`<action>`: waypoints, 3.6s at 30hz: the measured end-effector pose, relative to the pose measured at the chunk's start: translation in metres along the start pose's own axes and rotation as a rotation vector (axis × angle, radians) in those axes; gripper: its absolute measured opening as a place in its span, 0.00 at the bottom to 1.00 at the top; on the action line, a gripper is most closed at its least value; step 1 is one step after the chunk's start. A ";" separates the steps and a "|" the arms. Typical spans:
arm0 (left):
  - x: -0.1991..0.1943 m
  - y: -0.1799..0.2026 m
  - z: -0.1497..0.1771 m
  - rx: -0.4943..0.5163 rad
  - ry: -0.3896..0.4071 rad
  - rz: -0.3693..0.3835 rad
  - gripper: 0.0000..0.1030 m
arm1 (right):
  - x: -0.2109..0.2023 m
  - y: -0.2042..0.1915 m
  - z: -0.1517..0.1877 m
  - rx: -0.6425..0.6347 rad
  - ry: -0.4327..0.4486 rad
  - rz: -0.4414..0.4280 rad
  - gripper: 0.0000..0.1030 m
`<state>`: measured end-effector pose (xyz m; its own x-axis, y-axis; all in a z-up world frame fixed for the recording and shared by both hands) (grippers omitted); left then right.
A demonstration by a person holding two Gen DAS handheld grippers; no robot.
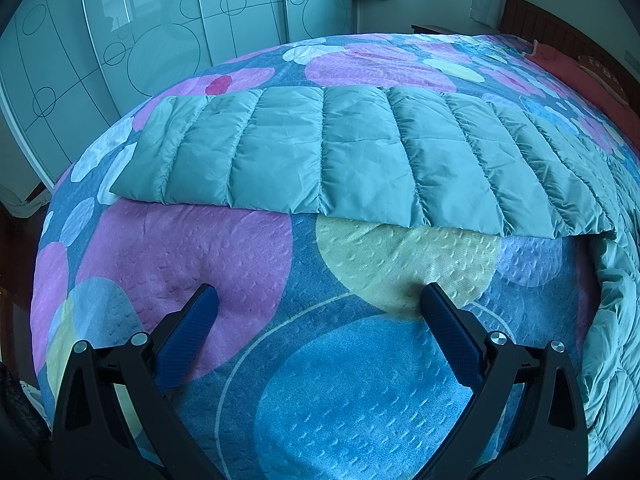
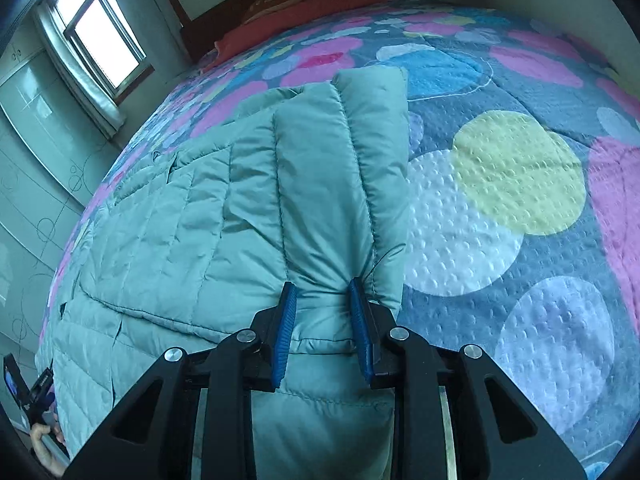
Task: Fold large clothes
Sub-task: 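Lay the sleeve flat on the jacket body and open the right tool, then move the left tool to the other sleeve of the jacket, then grasp the other sleeve with the left tool and fold it across the body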
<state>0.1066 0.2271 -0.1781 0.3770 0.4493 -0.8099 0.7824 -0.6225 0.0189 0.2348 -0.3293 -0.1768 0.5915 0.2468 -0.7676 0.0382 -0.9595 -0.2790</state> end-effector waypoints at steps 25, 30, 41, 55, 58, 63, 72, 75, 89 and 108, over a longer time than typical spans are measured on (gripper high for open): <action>0.002 -0.003 0.000 0.004 0.003 -0.005 0.98 | 0.039 0.013 -0.099 -0.005 0.023 0.128 0.43; 0.002 -0.002 0.000 0.002 0.002 -0.003 0.98 | 0.042 -0.001 -0.095 -0.057 0.017 0.169 0.47; 0.003 -0.004 0.000 0.004 0.004 -0.005 0.98 | 0.006 -0.066 -0.018 -0.087 0.054 0.147 0.60; -0.011 -0.027 -0.003 -0.075 0.018 0.097 0.98 | 0.029 -0.068 -0.005 -0.157 0.049 0.218 0.62; -0.010 -0.048 -0.009 -0.144 0.027 0.145 0.98 | 0.028 -0.068 -0.004 -0.152 0.054 0.211 0.62; -0.004 -0.081 -0.028 -0.297 0.046 0.250 0.95 | 0.028 -0.068 -0.003 -0.150 0.060 0.210 0.62; 0.022 -0.127 -0.056 -0.565 0.079 0.392 0.67 | 0.026 -0.068 -0.002 -0.148 0.067 0.212 0.62; 0.025 -0.133 -0.058 -0.587 0.087 0.379 0.50 | 0.026 -0.068 -0.002 -0.148 0.066 0.210 0.62; 0.021 -0.136 -0.049 -0.631 0.111 0.475 0.55 | 0.023 -0.067 -0.004 -0.135 0.076 0.202 0.62; -0.025 -0.039 -0.080 -0.295 0.245 0.500 0.05 | 0.021 -0.067 -0.004 -0.122 0.087 0.192 0.62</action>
<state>0.1061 0.2912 -0.1120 0.8078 0.3051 -0.5043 0.5729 -0.6079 0.5498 0.2481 -0.2601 -0.1721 0.6641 0.0506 -0.7459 0.0121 -0.9983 -0.0569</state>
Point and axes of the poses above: each gripper's, at about its wrist camera, not at the fingertips, and x roughly the way its jaws point, y to its right, z to its underside, the point moved 2 cm from there along x, roughly the way its jaws point, and after that the axes turned 5 degrees about -x, right-handed, at the moved point
